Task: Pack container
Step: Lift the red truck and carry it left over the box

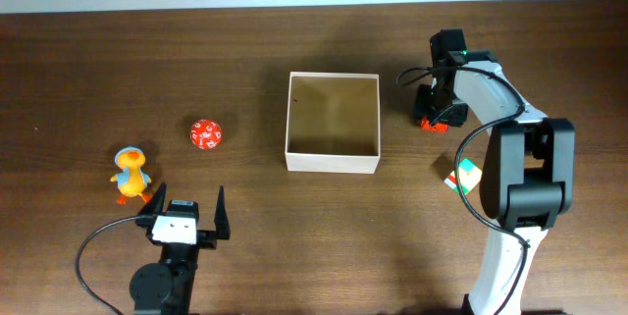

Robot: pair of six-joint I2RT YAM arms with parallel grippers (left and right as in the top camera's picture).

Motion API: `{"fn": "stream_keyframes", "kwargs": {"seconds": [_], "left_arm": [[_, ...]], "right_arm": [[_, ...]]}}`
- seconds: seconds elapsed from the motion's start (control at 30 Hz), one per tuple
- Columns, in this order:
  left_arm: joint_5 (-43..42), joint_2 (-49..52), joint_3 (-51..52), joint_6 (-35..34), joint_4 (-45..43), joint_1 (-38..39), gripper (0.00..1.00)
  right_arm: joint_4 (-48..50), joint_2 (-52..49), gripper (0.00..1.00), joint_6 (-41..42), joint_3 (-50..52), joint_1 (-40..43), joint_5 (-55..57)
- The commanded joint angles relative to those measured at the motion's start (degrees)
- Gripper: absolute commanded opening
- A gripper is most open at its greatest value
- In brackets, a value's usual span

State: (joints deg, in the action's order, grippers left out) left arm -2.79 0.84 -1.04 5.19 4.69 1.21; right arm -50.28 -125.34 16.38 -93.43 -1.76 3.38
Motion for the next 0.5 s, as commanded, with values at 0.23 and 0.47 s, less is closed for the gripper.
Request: {"fn": "stream_keyframes", "kwargs": {"seconds": [0.23, 0.47], "left_arm": [[0.00, -0.46, 0.37, 1.14, 0.04, 0.11, 0.99], [0.02, -0.44, 0.37, 1.14, 0.04, 0.11, 0.99]], "right_arm": [[-7.04, -0.55, 0.56, -2.71, -8.68, 1.40, -0.13], [-18.12, -0.37, 0.56, -7.87, -23.12, 1.40, -4.20]]}}
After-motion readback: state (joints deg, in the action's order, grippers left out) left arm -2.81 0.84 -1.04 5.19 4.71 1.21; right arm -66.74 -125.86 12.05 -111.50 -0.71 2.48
